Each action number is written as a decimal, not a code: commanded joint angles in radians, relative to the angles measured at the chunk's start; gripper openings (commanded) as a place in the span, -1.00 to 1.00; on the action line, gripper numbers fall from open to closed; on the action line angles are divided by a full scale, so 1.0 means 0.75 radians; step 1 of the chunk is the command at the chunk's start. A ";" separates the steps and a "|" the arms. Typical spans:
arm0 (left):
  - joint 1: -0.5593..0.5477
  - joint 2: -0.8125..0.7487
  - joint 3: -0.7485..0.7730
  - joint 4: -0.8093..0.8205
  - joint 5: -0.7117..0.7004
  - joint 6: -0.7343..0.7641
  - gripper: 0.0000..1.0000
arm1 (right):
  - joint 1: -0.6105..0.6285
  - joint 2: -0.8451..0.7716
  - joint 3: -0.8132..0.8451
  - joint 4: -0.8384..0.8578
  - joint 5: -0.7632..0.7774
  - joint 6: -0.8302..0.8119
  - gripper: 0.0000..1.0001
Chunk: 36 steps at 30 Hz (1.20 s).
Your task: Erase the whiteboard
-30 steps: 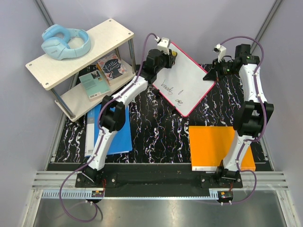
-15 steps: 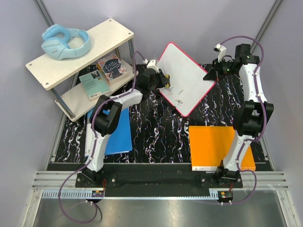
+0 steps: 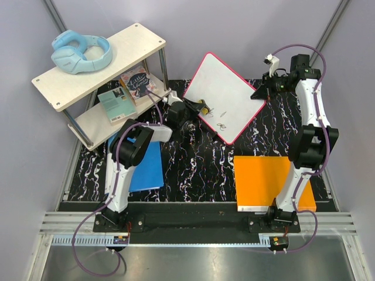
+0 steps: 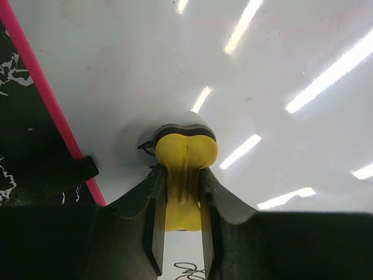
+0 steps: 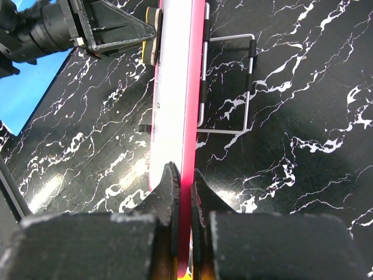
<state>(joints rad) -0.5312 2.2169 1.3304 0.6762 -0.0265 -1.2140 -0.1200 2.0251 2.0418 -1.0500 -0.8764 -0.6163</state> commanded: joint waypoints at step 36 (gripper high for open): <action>-0.097 0.100 0.008 -0.004 -0.163 -0.365 -1.00 | 0.137 0.063 -0.096 -0.287 0.068 -0.223 -1.00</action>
<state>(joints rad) -0.5125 2.2807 1.3647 0.6987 -0.2150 -1.4292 -0.1143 2.0182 2.0411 -1.0550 -0.8589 -0.6155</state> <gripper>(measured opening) 0.267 0.043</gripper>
